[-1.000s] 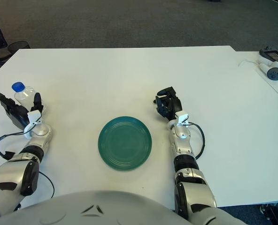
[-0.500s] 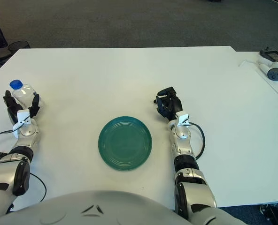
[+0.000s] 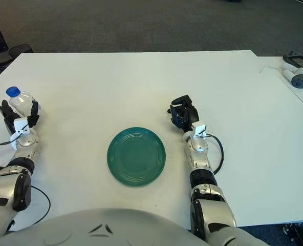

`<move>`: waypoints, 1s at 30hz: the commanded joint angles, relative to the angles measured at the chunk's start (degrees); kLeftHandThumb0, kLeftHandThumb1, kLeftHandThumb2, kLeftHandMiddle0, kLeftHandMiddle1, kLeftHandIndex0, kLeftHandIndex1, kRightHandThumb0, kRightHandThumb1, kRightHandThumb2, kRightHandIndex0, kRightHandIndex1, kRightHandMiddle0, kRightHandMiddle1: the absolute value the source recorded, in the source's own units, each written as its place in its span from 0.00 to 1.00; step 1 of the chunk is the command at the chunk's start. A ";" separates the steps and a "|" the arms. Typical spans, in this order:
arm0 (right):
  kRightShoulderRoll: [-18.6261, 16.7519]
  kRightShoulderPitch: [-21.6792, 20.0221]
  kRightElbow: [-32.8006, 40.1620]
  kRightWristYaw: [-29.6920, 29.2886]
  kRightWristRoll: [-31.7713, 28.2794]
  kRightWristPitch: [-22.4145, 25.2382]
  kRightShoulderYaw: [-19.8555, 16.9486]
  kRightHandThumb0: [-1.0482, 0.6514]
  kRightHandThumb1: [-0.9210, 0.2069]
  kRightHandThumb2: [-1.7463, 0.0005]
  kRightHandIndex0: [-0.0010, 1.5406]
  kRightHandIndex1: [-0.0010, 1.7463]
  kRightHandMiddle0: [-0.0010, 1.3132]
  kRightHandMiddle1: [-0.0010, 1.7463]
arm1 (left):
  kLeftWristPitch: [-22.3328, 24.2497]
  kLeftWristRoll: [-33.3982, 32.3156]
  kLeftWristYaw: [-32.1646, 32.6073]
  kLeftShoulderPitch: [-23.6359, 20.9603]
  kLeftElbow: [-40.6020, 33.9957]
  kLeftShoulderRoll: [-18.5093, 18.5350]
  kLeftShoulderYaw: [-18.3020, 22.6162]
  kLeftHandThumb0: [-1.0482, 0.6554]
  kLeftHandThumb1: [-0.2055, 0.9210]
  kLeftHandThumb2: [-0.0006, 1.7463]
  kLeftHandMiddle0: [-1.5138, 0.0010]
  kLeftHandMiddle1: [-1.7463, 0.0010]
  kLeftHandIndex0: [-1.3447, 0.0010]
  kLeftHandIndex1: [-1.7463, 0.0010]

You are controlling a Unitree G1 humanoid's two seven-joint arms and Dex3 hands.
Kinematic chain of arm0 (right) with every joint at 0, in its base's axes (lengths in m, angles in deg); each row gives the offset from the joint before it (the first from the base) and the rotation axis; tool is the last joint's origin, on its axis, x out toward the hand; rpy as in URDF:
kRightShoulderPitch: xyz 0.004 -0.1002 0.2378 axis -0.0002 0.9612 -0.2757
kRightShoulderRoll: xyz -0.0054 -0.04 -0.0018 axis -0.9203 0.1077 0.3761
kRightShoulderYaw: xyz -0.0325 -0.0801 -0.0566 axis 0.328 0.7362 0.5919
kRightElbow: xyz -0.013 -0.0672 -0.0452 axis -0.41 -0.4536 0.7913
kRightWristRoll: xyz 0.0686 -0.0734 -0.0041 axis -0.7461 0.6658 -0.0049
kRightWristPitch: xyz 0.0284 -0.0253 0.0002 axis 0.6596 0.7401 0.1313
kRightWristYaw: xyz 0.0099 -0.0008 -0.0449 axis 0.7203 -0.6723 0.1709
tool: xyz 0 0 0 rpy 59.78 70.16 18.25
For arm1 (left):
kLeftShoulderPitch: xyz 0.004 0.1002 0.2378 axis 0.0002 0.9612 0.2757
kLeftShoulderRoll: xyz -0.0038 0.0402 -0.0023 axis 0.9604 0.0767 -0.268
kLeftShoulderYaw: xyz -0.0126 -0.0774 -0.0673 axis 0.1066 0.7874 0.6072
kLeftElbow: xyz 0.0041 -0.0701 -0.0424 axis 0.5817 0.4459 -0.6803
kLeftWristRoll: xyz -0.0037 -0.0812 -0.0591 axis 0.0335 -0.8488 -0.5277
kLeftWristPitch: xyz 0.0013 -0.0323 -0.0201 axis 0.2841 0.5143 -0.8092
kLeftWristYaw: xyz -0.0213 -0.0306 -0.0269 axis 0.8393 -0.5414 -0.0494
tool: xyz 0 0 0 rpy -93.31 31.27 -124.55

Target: Put the bottle into the plate.

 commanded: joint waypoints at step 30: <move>0.44 4.75 -3.73 -0.50 -0.21 6.70 0.03 0.61 0.08 0.66 0.20 0.85 0.18 1.00 | 1.32 1.10 -0.50 -1.26 1.50 3.00 -0.57 0.00 1.00 0.15 0.99 0.60 1.00 0.73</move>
